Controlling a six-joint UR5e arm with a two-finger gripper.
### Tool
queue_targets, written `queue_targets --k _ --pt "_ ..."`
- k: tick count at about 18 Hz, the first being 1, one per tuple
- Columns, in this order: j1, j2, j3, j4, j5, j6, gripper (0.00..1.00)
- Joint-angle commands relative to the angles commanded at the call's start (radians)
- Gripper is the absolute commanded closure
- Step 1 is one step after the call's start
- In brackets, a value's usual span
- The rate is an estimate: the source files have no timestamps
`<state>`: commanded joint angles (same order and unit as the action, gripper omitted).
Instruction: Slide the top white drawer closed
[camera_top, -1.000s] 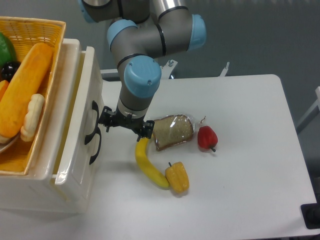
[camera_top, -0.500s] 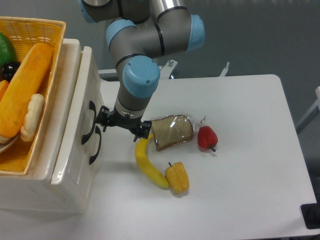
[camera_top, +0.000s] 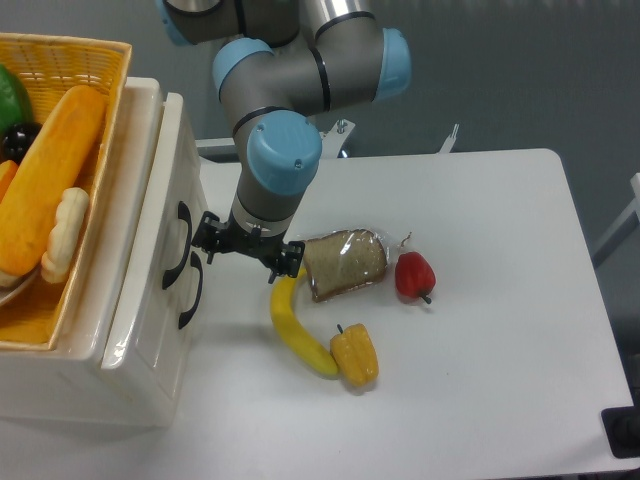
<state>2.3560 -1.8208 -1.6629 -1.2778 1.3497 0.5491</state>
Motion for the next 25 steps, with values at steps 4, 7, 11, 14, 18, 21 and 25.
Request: queue_targets --k 4,7,11,14,18,21,25 --pt "0.054 0.002 0.017 0.003 0.095 0.003 0.00" --pt "0.115 0.009 0.017 0.000 0.101 0.003 0.00" --pt "0.206 0.032 0.015 -0.002 0.127 0.005 0.00" --pt "0.248 0.037 0.017 -0.003 0.196 0.006 0.00" --pt "0.360 0.064 0.015 -0.034 0.216 0.029 0.00" --pt "0.451 0.096 0.015 -0.066 0.236 0.155 0.00" --pt "0.583 0.155 0.012 -0.138 0.299 0.320 0.00"
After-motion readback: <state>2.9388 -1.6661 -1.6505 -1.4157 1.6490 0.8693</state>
